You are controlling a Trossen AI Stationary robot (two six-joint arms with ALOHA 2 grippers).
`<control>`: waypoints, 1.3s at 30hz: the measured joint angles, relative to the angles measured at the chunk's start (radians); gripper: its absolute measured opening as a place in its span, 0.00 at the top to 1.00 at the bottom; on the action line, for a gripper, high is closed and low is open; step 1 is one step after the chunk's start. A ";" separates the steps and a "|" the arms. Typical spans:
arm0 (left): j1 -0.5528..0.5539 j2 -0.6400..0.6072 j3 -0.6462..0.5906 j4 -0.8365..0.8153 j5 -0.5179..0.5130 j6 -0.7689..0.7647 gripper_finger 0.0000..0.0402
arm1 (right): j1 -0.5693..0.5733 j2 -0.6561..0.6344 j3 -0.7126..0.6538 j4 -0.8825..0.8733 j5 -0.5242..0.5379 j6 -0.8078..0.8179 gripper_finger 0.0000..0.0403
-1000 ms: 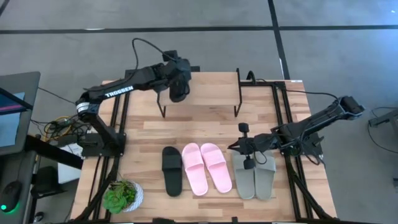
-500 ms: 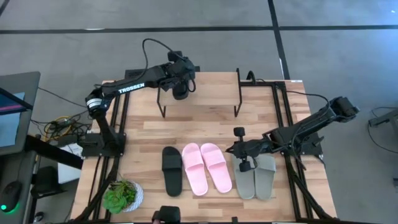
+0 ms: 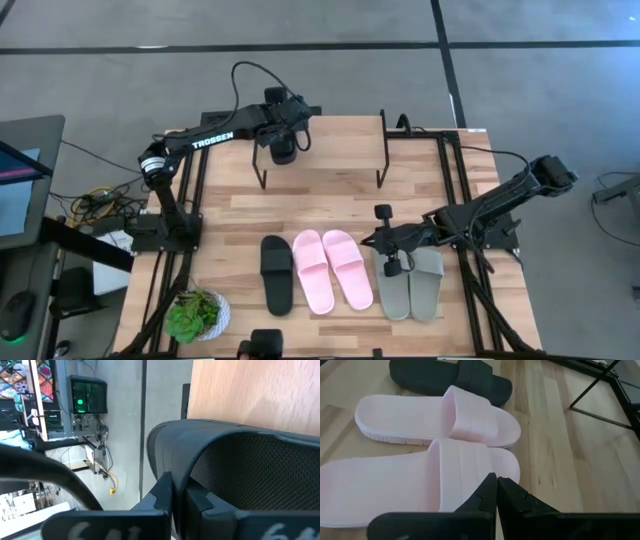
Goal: Pick and place slides into the shelf
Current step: Put the left black slide on the shelf
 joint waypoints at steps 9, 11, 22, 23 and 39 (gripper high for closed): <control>0.007 0.000 0.000 -0.038 0.035 0.046 1.00 | 0.031 0.000 0.000 0.002 0.000 0.011 1.00; 0.013 -0.001 0.000 -0.051 0.046 0.046 1.00 | 0.038 0.000 0.000 0.002 0.001 0.019 1.00; 0.020 -0.008 -0.061 -0.020 0.034 0.046 0.99 | 0.037 0.000 0.000 0.002 0.002 0.026 1.00; 0.023 -0.008 -0.063 -0.021 0.034 0.045 0.99 | 0.037 0.000 0.000 0.002 0.002 0.026 1.00; 0.025 -0.004 -0.066 -0.028 0.032 0.035 0.86 | 0.037 0.000 0.000 0.002 0.002 0.027 1.00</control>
